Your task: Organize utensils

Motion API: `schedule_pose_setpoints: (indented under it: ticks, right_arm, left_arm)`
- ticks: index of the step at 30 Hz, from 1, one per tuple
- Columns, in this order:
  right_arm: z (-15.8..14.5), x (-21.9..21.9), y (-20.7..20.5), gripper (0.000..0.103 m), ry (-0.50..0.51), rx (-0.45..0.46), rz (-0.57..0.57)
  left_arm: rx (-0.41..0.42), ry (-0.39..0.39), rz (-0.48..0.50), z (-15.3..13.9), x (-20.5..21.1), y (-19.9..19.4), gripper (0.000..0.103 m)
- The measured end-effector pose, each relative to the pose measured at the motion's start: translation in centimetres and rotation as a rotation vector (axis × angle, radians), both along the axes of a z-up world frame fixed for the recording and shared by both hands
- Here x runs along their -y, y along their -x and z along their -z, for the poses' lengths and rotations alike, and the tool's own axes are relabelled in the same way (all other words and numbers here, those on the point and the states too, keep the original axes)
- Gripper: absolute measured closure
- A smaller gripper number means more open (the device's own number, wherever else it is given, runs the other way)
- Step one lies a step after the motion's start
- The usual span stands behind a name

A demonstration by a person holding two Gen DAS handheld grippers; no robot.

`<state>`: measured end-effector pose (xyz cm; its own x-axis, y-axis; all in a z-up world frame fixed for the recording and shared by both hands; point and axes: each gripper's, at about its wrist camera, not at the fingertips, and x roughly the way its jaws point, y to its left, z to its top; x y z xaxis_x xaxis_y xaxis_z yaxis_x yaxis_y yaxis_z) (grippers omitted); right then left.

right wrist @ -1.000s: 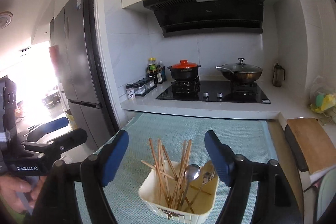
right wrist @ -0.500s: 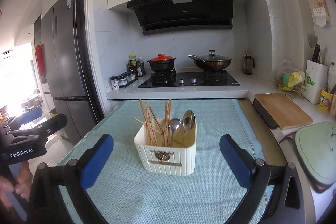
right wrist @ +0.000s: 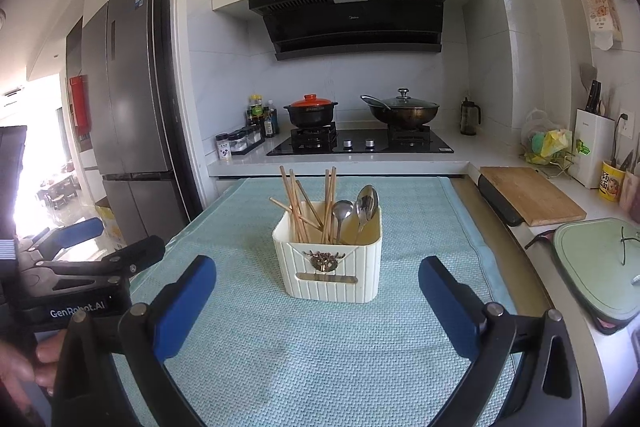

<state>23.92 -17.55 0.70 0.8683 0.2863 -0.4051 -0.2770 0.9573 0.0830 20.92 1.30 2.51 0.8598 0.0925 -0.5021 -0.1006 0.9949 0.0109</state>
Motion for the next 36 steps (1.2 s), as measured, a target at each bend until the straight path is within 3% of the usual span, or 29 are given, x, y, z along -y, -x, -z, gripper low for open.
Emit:
schedule_pose_setpoints:
  ticks: [10, 36]
  right_arm:
    - [-0.1, -1.1, 0.4, 0.000, 0.047, -0.018, 0.008]
    - [-0.1, -1.5, 1.1, 0.000, 0.065, -0.022, 0.001]
  left_arm:
    - [-0.071, 0.014, -0.016, 0.8, -0.2, -0.1, 0.000]
    - [-0.045, -0.017, -0.004, 0.7, 0.6, 0.5, 0.001]
